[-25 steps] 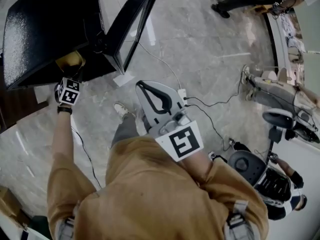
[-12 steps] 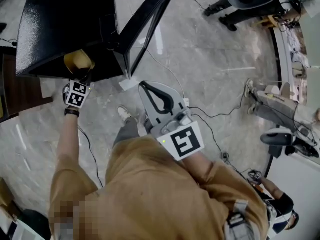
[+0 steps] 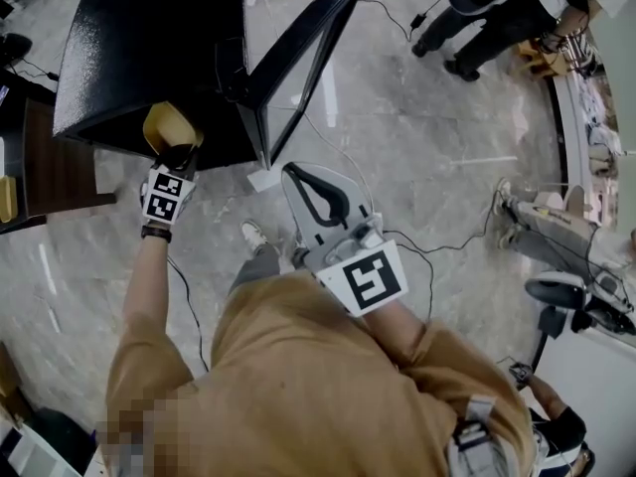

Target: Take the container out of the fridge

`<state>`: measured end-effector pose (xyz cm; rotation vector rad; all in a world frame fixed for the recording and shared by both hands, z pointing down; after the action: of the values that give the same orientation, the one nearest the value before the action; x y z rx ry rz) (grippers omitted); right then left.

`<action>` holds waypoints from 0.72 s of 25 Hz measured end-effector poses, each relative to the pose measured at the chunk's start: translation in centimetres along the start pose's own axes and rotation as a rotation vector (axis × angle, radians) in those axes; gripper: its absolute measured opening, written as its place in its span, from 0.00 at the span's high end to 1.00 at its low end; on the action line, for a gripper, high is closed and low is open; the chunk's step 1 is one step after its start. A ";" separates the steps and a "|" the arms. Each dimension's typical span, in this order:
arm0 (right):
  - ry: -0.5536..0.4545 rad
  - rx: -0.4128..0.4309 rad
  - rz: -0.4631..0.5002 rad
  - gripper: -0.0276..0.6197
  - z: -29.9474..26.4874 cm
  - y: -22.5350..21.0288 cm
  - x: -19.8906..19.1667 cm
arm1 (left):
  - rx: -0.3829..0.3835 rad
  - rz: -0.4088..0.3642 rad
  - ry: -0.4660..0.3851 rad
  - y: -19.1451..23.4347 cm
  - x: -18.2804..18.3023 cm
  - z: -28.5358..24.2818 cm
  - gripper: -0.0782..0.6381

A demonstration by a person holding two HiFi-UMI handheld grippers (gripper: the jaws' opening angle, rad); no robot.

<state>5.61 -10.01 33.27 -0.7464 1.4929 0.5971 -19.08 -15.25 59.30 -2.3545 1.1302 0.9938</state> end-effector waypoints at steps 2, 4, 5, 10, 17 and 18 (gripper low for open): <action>0.003 0.010 0.002 0.95 0.3 -0.1 0.2 | 0.010 0.032 -0.025 -0.5 0.5 0.7 0.87; 0.008 0.021 0.003 0.95 0.5 -0.1 0.2 | 0.021 0.048 -0.048 -0.8 0.9 1.3 0.87; 0.007 0.026 0.003 0.95 0.4 -0.1 0.2 | 0.027 0.052 -0.057 -0.9 1.1 1.7 0.87; -0.002 0.049 0.006 0.95 0.1 0.2 0.2 | 0.050 0.119 -0.115 -1.3 1.3 3.4 0.87; -0.032 0.084 0.013 0.95 -0.3 0.9 1.1 | 0.075 0.169 -0.161 -1.7 1.3 5.5 0.87; -0.033 0.085 0.012 0.95 -0.4 0.9 1.1 | 0.077 0.175 -0.169 -1.7 1.3 5.7 0.87</action>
<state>4.73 -9.82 32.17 -0.6598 1.4844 0.5491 -19.69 -11.63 54.39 -2.0960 1.2999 1.1620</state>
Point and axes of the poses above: the fingertips, and each gripper's own axes: z backward along the fingers, y to its left, x out of its top, the point moved 5 cm from there along z, backward along the fingers, and after that the axes turned 8 degrees about -x, right-handed, at the moved point
